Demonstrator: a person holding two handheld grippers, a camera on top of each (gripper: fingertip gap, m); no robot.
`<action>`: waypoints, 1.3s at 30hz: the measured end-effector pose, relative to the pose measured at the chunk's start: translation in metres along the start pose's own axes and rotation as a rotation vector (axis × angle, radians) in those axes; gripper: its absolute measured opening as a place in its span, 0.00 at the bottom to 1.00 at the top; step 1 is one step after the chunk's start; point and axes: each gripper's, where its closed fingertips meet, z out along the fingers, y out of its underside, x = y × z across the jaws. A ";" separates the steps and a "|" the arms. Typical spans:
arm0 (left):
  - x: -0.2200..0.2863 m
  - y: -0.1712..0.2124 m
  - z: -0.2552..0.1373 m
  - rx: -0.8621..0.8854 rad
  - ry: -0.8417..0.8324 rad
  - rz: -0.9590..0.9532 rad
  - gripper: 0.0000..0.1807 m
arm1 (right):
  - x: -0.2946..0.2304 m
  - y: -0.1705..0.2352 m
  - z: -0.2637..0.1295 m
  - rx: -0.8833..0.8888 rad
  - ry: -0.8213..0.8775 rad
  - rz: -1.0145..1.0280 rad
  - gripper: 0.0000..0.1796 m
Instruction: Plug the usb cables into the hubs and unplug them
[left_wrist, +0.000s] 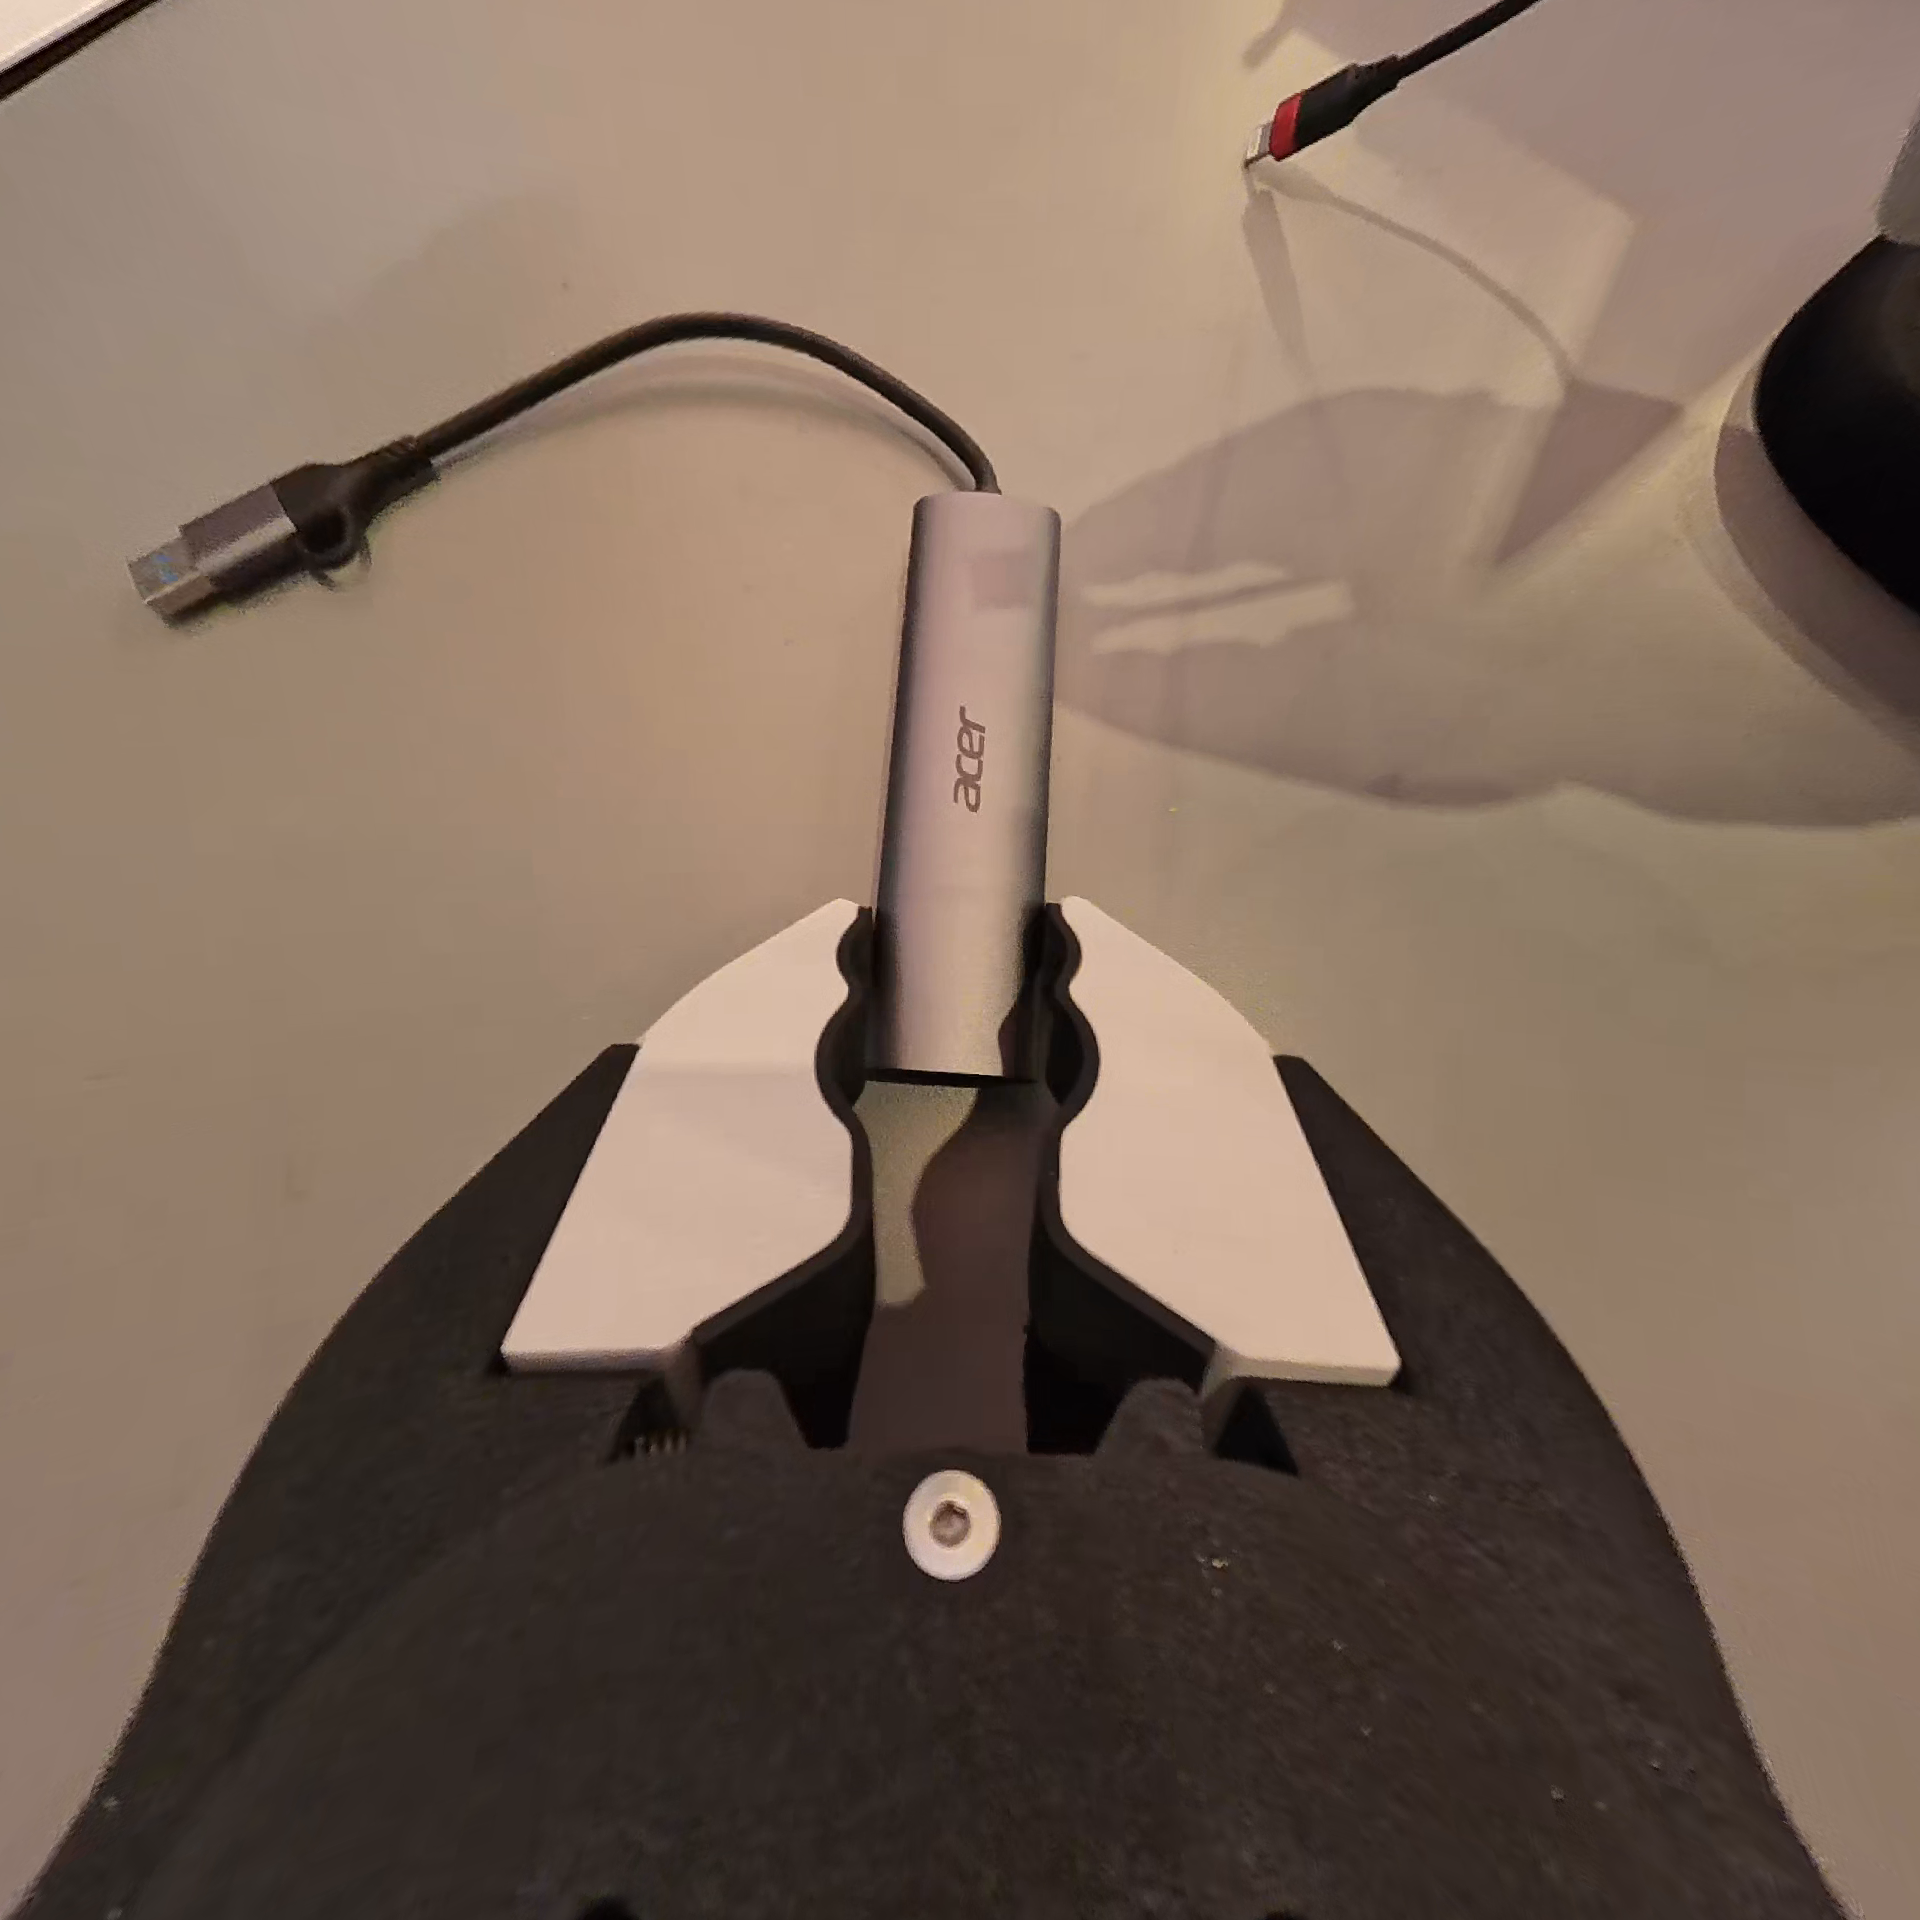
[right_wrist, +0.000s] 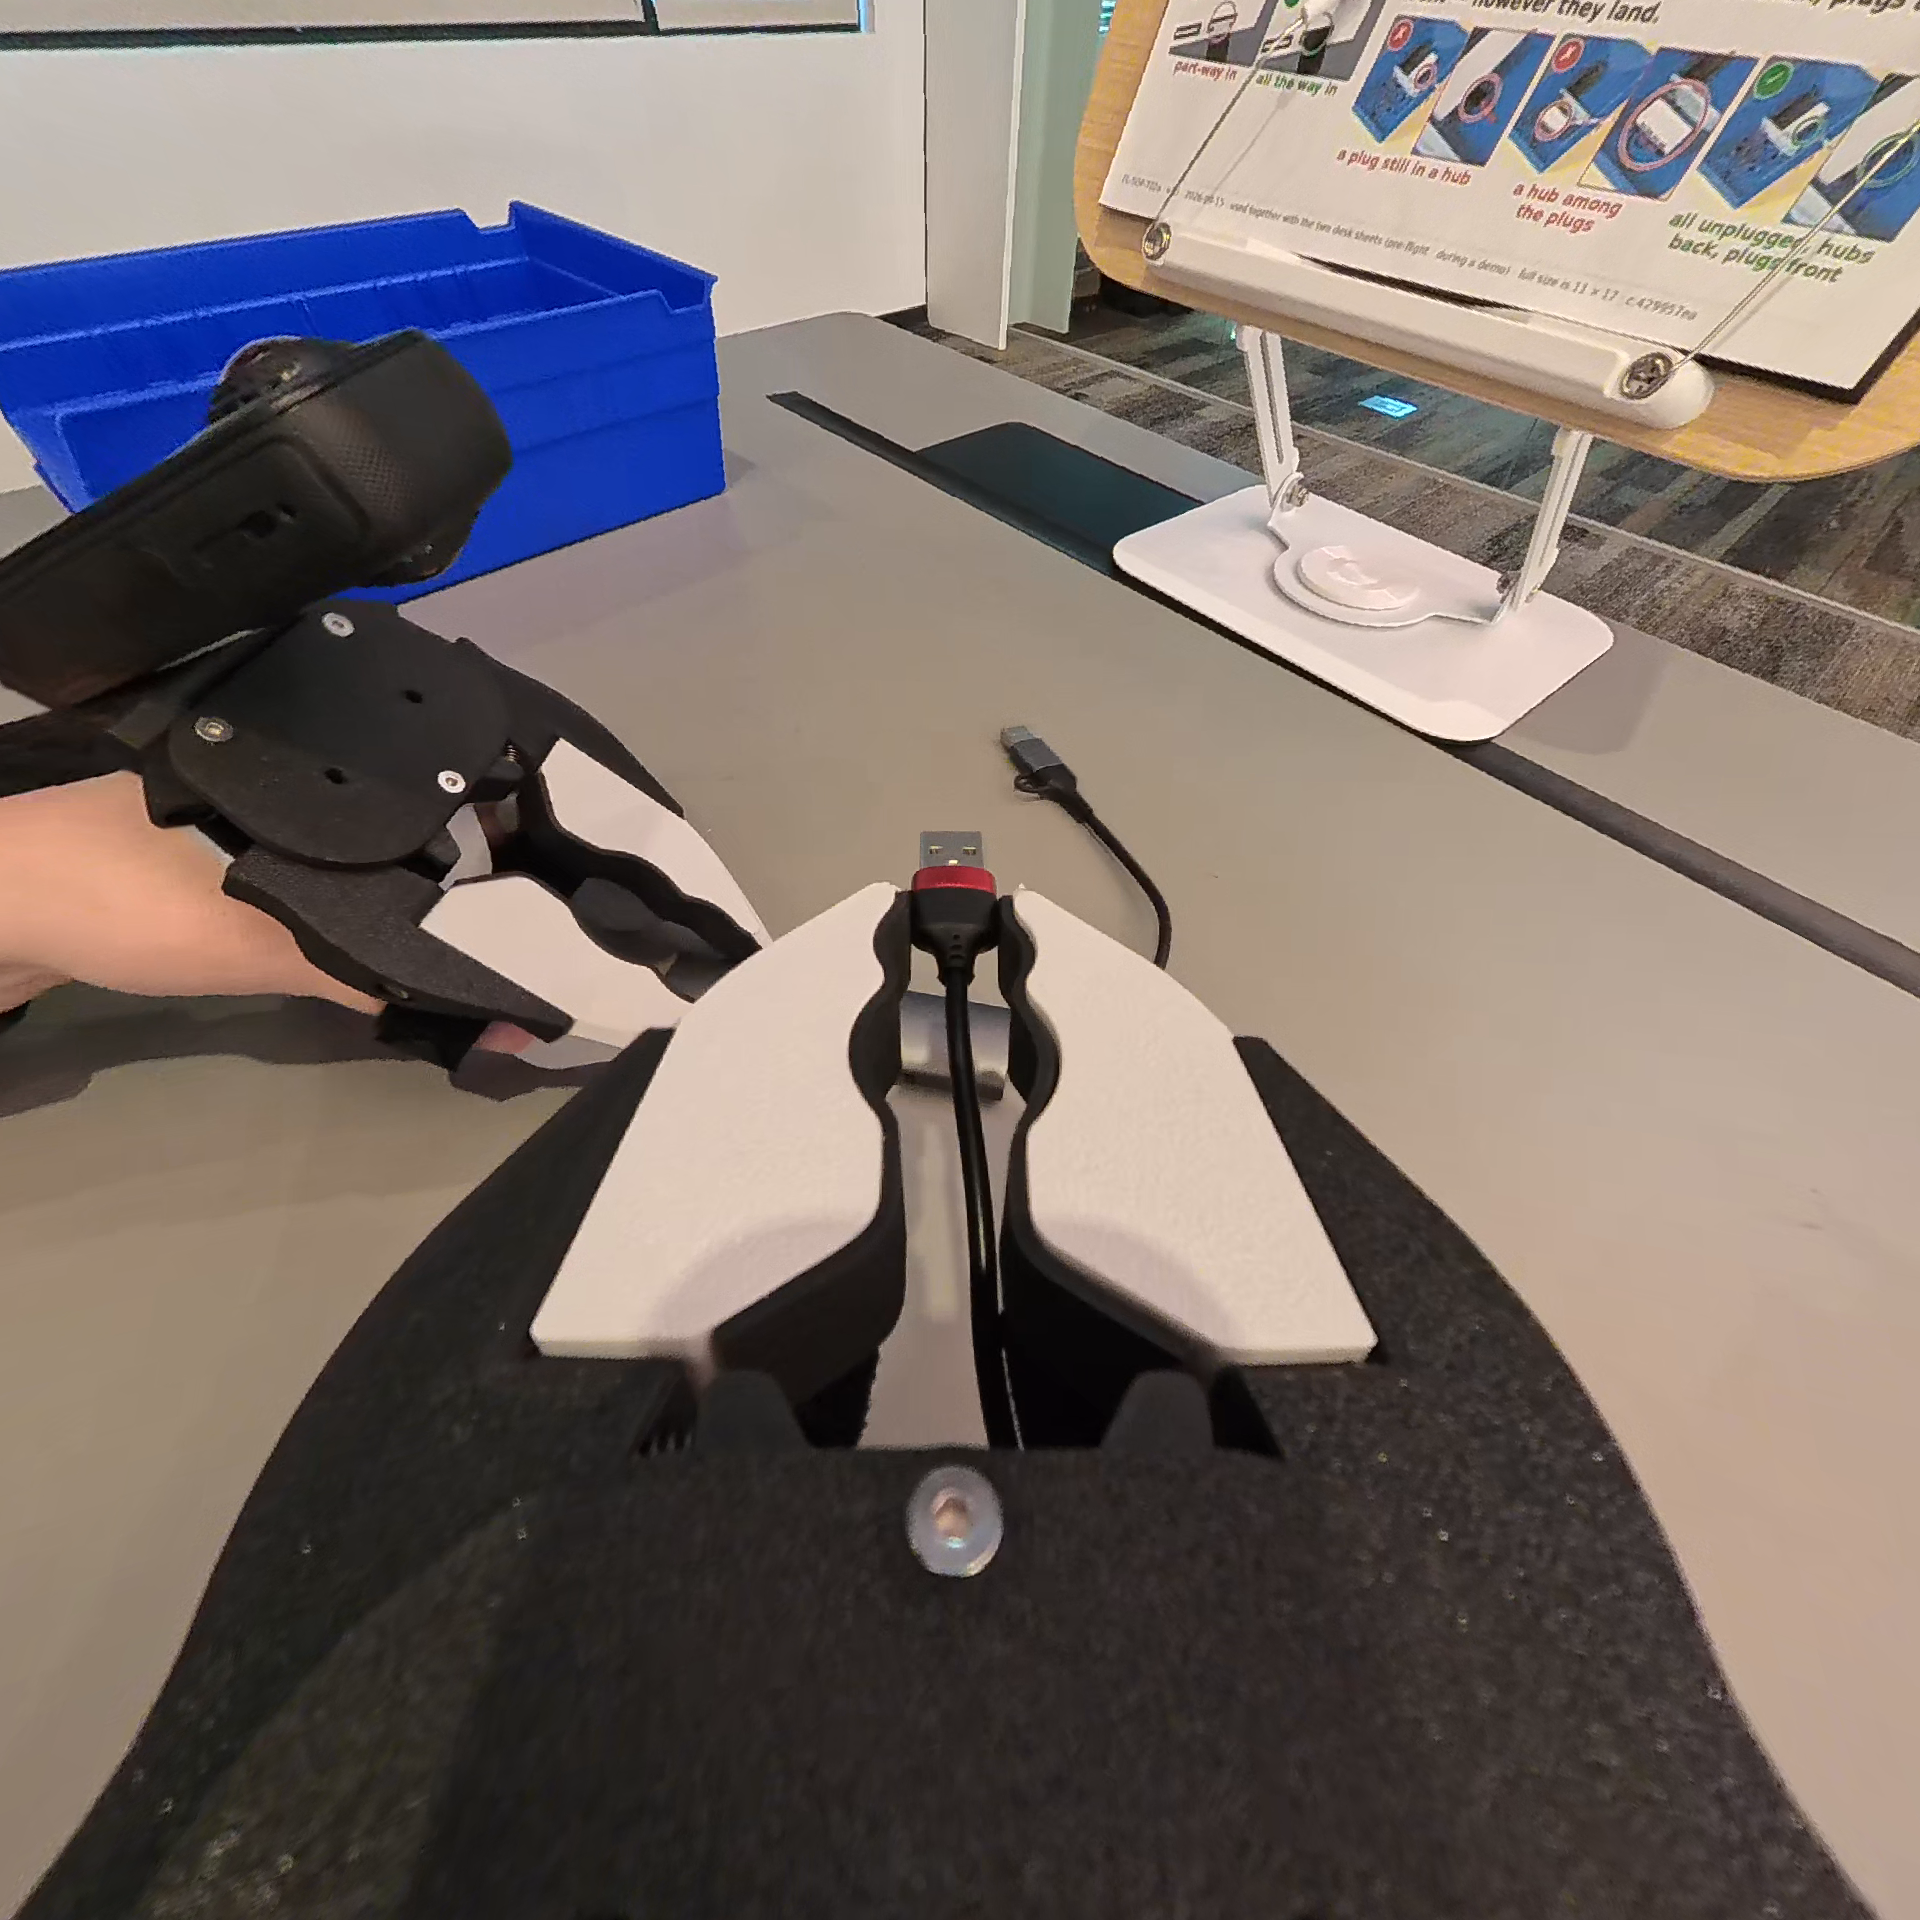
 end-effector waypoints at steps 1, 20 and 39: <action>0.000 0.000 0.000 -0.001 0.006 0.003 0.17 | 0.001 0.000 0.000 0.000 0.000 0.001 0.08; -0.014 -0.054 -0.056 0.256 0.078 -0.171 0.17 | -0.018 0.002 0.008 -0.022 -0.053 0.004 0.08; -0.002 -0.068 -0.058 0.289 0.028 -0.169 0.17 | -0.028 0.005 0.021 -0.065 0.014 -0.099 0.08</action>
